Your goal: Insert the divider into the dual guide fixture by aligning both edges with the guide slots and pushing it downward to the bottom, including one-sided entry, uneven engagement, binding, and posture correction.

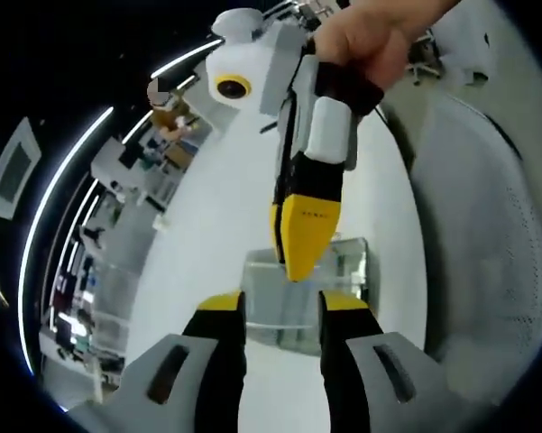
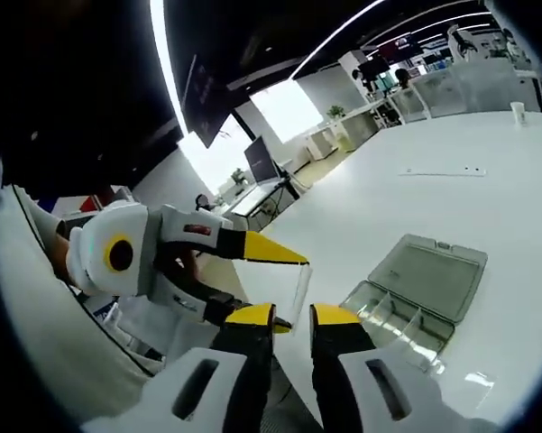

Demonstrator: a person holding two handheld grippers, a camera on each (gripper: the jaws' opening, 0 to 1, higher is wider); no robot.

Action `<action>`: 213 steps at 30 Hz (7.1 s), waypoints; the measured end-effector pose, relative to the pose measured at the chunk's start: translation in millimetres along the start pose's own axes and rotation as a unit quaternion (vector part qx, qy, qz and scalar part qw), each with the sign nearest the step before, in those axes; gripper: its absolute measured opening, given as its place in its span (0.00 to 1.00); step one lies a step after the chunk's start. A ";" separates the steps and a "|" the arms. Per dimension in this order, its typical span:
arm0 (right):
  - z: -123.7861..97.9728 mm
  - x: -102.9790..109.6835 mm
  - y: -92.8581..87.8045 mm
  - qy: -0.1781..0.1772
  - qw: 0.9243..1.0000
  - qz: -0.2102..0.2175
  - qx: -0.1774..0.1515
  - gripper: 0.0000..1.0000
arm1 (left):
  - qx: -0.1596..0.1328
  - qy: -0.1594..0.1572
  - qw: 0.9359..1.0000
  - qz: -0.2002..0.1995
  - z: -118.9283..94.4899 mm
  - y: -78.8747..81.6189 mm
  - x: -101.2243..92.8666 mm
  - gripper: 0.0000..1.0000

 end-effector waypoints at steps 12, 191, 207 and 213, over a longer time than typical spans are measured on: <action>0.5 0.2 -0.8 0.002 1.000 0.008 0.000 0.02 | -0.007 0.008 1.000 0.005 -0.2 5.3 2.6 0.28; -22.5 6.1 -34.5 0.013 0.962 -0.262 0.073 0.21 | 0.199 -0.319 0.925 -0.054 2.7 -37.9 -0.7 0.00; -29.5 0.2 -37.7 0.004 0.964 -0.253 0.076 0.26 | 0.214 -0.324 0.919 -0.066 12.1 -42.9 1.5 0.00; -30.7 -2.1 -37.4 -0.002 0.965 -0.252 0.076 0.31 | 0.220 -0.323 0.919 -0.058 19.6 -45.2 1.2 0.00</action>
Point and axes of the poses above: the point that each gripper's makers call its tool centre point, and the gripper's own axes: z roughly forward along the fingers, x roughly to its left, y roughly out of its top, the point moved 2 cm from there along -z, roughly backward along the fingers, and after that the axes turned 4 degrees about -x, right-handed, at the moved point
